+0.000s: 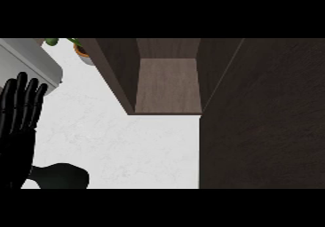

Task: Pick up the wine, place it into the cabinet and close the cabinet

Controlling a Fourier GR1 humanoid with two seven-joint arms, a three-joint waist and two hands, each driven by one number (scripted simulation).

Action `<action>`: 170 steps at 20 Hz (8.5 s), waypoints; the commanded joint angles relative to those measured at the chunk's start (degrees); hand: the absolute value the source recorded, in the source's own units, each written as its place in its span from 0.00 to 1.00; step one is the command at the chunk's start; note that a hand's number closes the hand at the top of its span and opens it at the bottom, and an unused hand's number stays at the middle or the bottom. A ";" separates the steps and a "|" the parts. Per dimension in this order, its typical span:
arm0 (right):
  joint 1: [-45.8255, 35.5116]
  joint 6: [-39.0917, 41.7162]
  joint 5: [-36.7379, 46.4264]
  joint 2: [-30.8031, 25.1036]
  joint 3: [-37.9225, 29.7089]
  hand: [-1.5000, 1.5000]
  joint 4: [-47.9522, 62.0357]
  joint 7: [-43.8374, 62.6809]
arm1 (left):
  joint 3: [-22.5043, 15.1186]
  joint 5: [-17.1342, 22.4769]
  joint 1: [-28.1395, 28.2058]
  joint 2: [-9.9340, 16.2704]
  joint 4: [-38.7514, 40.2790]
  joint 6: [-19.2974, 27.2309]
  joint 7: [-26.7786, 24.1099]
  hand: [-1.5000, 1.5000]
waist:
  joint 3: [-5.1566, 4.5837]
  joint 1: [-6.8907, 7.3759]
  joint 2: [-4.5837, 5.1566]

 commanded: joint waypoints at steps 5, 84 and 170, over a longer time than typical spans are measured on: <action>7.49 0.21 -0.02 1.47 1.49 0.00 -4.83 0.70 | 10.00 25.19 13.58 6.97 -7.94 -15.81 0.93 0.00 | 0.33 1.27 -1.17; -34.59 -11.93 -6.98 -8.22 1.57 0.00 -28.69 66.67 | 20.36 25.38 19.66 -0.12 20.70 -29.47 2.71 0.00 | 0.35 -0.07 -0.94; -29.37 -10.91 -13.05 -9.89 -3.93 0.00 -29.52 63.62 | -19.74 14.93 -29.61 -5.97 33.29 26.56 -5.55 1.00 | 0.44 -0.98 -0.89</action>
